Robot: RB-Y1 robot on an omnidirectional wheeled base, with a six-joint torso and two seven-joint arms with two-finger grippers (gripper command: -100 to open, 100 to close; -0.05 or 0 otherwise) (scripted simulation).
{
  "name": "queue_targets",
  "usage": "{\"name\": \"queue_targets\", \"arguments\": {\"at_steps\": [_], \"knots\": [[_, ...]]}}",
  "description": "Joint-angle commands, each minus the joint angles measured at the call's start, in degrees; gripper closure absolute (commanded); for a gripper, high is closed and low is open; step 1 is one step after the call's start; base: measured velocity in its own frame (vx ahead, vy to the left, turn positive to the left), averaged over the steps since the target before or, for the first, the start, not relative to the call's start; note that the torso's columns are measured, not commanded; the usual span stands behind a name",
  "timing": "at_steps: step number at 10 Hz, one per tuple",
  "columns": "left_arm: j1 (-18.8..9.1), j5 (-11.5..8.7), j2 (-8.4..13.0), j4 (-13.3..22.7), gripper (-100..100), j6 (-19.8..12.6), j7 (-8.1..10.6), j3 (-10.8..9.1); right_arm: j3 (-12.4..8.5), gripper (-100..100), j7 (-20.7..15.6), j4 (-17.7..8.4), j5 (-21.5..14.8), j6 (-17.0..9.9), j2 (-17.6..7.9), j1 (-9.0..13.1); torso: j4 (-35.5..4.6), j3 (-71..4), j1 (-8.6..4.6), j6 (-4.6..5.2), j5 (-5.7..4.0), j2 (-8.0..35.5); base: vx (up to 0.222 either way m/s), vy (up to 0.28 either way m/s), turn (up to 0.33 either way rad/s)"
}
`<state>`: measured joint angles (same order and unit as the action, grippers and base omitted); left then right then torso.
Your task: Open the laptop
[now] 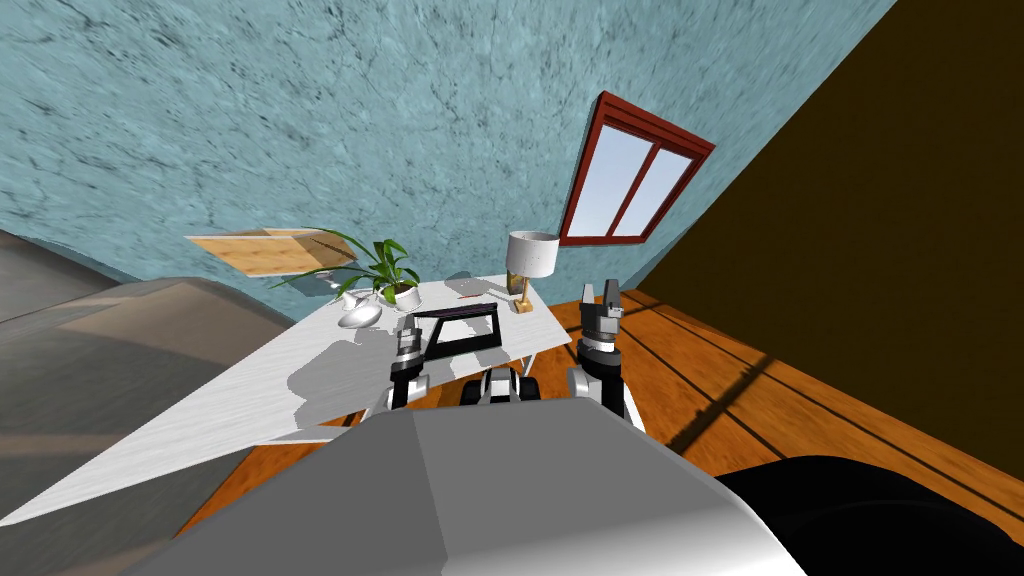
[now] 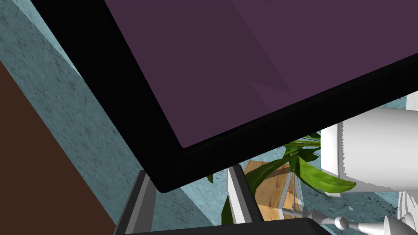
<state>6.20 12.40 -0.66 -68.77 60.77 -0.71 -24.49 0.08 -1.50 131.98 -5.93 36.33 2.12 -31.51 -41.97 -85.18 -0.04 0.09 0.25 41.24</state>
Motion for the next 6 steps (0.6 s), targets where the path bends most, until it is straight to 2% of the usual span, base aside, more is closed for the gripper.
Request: {"name": "queue_targets", "arguments": {"at_steps": [1, 4, 5, 6], "knots": [[0.1, 0.0, 0.0, 0.3, 100, -0.3, -0.01, -0.03, 0.0, 0, 0.0, 0.0, 0.0, 0.0, 0.0, 0.0, 0.0, 0.0, 0.09, 0.09, -0.05, 0.0, 0.000, 0.000, 0.000], [0.1, 0.0, 0.0, 0.3, 100, -0.3, -0.01, -0.03, 0.0, 0, 0.0, 0.0, 0.0, 0.0, 0.0, 0.0, 0.0, 0.0, 0.02, 0.04, -0.01, 0.0, 0.001, -0.003, 0.003], [1.3, -0.3, -0.2, 0.9, 100, 3.0, -0.09, -0.24, 0.0, 0, 0.0, 0.0, 0.0, 0.0, 0.0, 0.0, 0.0, 0.1, 0.01, 0.02, 0.00, 0.0, 0.000, 0.000, 0.000], [1.3, -0.3, -0.2, 0.9, 100, 3.3, -0.09, -0.24, 0.0, 0, 0.0, 0.0, 0.0, 0.0, 0.0, 0.0, 0.0, 0.2, 0.08, -0.09, 0.00, 0.0, -0.001, -0.001, 0.010]]}}
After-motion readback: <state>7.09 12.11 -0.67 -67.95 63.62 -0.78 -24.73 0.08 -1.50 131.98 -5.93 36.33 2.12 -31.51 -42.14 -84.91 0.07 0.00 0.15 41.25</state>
